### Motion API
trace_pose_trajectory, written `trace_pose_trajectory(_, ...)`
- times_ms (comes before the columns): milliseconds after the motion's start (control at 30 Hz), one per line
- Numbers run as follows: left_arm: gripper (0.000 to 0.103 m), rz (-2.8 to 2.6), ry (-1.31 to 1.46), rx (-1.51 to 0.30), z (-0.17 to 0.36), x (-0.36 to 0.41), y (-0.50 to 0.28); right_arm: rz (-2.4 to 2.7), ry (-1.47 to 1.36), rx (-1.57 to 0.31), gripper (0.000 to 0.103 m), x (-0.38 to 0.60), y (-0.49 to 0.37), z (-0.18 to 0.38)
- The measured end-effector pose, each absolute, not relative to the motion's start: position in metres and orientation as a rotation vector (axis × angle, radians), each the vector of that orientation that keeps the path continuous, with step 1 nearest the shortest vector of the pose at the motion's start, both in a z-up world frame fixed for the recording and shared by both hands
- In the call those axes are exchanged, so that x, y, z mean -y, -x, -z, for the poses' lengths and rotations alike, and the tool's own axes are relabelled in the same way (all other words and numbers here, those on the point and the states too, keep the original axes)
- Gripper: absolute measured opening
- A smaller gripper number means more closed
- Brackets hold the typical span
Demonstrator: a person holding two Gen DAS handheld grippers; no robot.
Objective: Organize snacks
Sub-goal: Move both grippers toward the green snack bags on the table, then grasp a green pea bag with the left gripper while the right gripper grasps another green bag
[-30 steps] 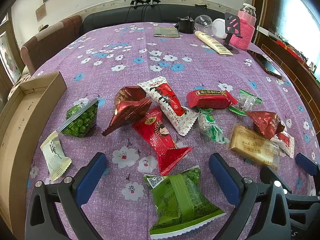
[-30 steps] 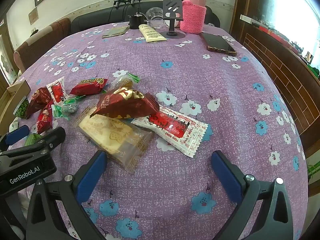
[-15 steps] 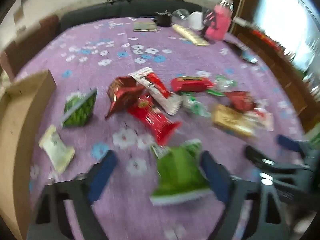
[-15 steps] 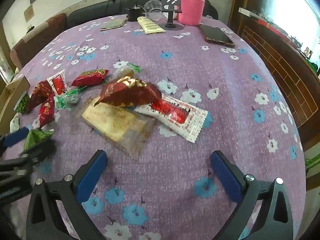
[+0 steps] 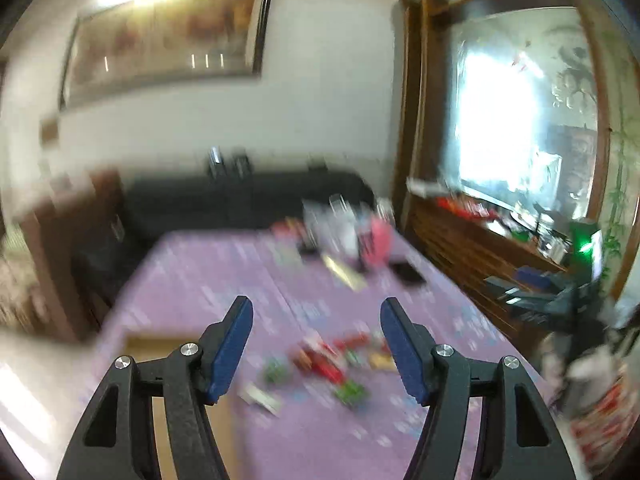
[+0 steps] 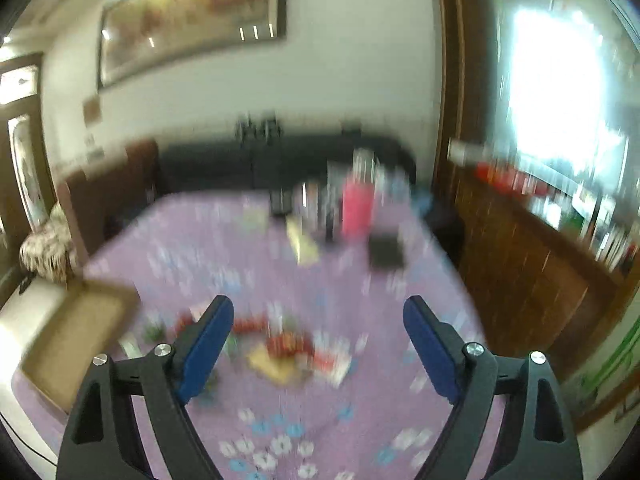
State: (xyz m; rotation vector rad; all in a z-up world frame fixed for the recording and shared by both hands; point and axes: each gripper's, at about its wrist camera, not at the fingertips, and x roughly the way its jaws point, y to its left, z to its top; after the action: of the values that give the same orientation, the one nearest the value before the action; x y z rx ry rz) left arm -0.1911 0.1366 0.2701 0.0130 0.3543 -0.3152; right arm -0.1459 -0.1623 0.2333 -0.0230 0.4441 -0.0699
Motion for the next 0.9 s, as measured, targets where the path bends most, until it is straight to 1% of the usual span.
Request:
trace_pose_trajectory(33, 0.073, 0.28, -0.034, -0.32, -0.292, -0.144, 0.198, 0.061, 0.035, -0.39, 0.087, 0.16, 0.156, -0.262)
trace_pose_trajectory(100, 0.083, 0.226, -0.048, -0.26, -0.333, -0.157, 0.207, 0.039, 0.047, -0.33, 0.087, 0.154, 0.161, -0.306)
trace_pose_trajectory(133, 0.085, 0.207, -0.042, -0.233, -0.355, -0.163, 0.209, 0.027, 0.043, -0.305, 0.087, 0.151, 0.162, -0.329)
trace_pose_trajectory(167, 0.092, 0.195, -0.038, -0.221, -0.369, -0.17, 0.207, 0.015, 0.041, -0.288, 0.087, 0.149, 0.163, -0.346)
trace_pose_trajectory(200, 0.101, 0.177, -0.041, -0.21, -0.382, -0.174, 0.204, 0.004, 0.045, -0.279, 0.089, 0.146, 0.162, -0.357)
trace_pose_trajectory(233, 0.103, 0.157, -0.049, -0.199, -0.392, -0.178, 0.202, -0.01, 0.055, -0.275, 0.09, 0.14, 0.157, -0.365)
trace_pose_trajectory(267, 0.103, 0.148, -0.059, -0.19, -0.397, -0.181, 0.199, -0.023, 0.063, -0.279, 0.095, 0.136, 0.155, -0.365)
trace_pose_trajectory(300, 0.103, 0.149, -0.061, -0.187, -0.397, -0.185, 0.196, -0.055, 0.068, -0.3, 0.096, 0.129, 0.148, -0.359)
trace_pose_trajectory(367, 0.103, 0.181, -0.035, -0.209, -0.385, -0.192, 0.186, -0.123, 0.049, -0.403, 0.096, 0.117, 0.129, -0.324)
trace_pose_trajectory(400, 0.103, 0.206, -0.012, -0.235, -0.375, -0.199, 0.183, -0.145, 0.038, -0.455, 0.096, 0.111, 0.122, -0.307)
trace_pose_trajectory(467, 0.103, 0.251, 0.014, -0.345, -0.341, -0.202, 0.16, -0.18, 0.004, -0.575, 0.095, 0.102, 0.1, -0.26)
trace_pose_trajectory(500, 0.103, 0.265, 0.021, -0.411, -0.319, -0.202, 0.144, -0.201, -0.037, -0.655, 0.088, 0.099, 0.086, -0.225)
trace_pose_trajectory(533, 0.103, 0.276, 0.028, -0.452, -0.302, -0.2, 0.134, -0.22, -0.069, -0.71, 0.078, 0.099, 0.078, -0.201)
trace_pose_trajectory(567, 0.101, 0.292, 0.042, -0.502, -0.28, -0.198, 0.121, -0.245, -0.111, -0.784, 0.071, 0.098, 0.066, -0.169)
trace_pose_trajectory(600, 0.091, 0.325, 0.058, -0.562, -0.256, -0.197, 0.105, -0.259, -0.139, -0.835, 0.06, 0.096, 0.057, -0.15)
trace_pose_trajectory(633, 0.082, 0.351, 0.066, -0.605, -0.239, -0.19, 0.096, -0.27, -0.169, -0.892, 0.057, 0.093, 0.047, -0.127)
trace_pose_trajectory(667, 0.063, 0.376, 0.075, -0.665, -0.214, -0.183, 0.083, -0.274, -0.179, -0.916, 0.055, 0.09, 0.045, -0.113)
trace_pose_trajectory(700, 0.054, 0.383, 0.08, -0.715, -0.194, -0.174, 0.071, -0.273, -0.177, -0.94, 0.054, 0.085, 0.042, -0.096)
trace_pose_trajectory(767, 0.053, 0.392, 0.088, -0.792, -0.158, -0.167, 0.047, -0.266, -0.144, -0.962, 0.054, 0.075, 0.036, -0.08)
trace_pose_trajectory(900, 0.053, 0.362, 0.063, -0.887, -0.108, -0.145, 0.015, -0.254, -0.074, -0.989, 0.054, 0.055, 0.023, -0.053)
